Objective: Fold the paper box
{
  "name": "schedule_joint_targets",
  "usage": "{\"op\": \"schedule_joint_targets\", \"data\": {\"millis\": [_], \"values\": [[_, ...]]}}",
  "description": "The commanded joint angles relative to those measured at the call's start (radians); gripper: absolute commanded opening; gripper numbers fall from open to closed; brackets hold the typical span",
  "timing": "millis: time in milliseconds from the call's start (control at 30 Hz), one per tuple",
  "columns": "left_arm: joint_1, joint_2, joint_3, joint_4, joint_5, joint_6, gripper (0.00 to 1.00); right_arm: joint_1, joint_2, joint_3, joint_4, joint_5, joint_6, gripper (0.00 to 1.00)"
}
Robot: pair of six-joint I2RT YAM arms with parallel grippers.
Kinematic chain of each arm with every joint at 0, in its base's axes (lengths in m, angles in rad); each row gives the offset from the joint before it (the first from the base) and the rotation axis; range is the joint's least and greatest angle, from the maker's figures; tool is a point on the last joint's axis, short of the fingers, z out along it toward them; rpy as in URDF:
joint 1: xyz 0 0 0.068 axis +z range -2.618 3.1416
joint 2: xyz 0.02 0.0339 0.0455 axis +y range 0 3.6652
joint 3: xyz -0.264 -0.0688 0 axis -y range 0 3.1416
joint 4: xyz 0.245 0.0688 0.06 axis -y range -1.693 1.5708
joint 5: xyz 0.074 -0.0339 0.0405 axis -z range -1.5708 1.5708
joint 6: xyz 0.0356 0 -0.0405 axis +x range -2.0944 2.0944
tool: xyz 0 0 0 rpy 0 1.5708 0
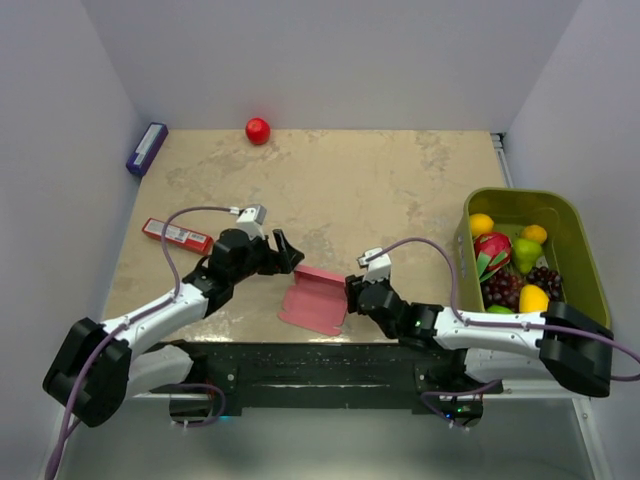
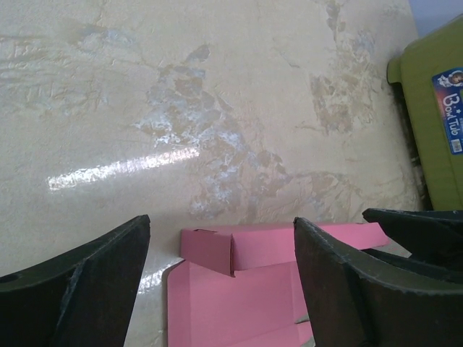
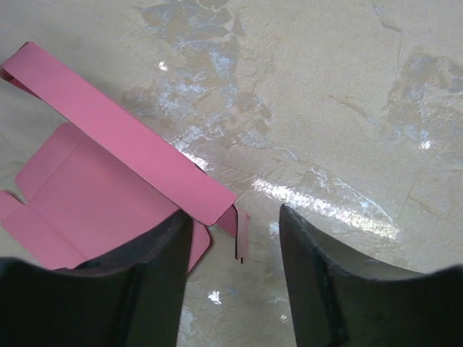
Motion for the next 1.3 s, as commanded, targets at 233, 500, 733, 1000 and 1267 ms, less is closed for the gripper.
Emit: {"op": "schedule_joint_targets", "data": {"millis": [233,500,733,1000,1267], "values": [[0.003,-0.046,-0.086,0.111,0.076,0.040,0.82,0.020,-0.243,0.043,-0.234,-0.103,0.195,0.77],[0.003,-0.015,-0.097,0.176,0.130,0.028,0.79,-0.097,-0.220,0.170,-0.399,-0.190,0.416,0.85],[0.003,0.014,-0.115,0.203,0.145,0.028,0.74,-0.160,-0.185,0.125,-0.274,-0.261,0.451,0.78],[0.003,0.046,-0.135,0.239,0.142,0.031,0.68,-0.160,-0.128,0.105,-0.224,-0.227,0.471,0.66],[0.003,0.066,-0.145,0.271,0.138,0.033,0.64,-0.161,-0.079,0.102,-0.190,-0.221,0.473,0.59]]}}
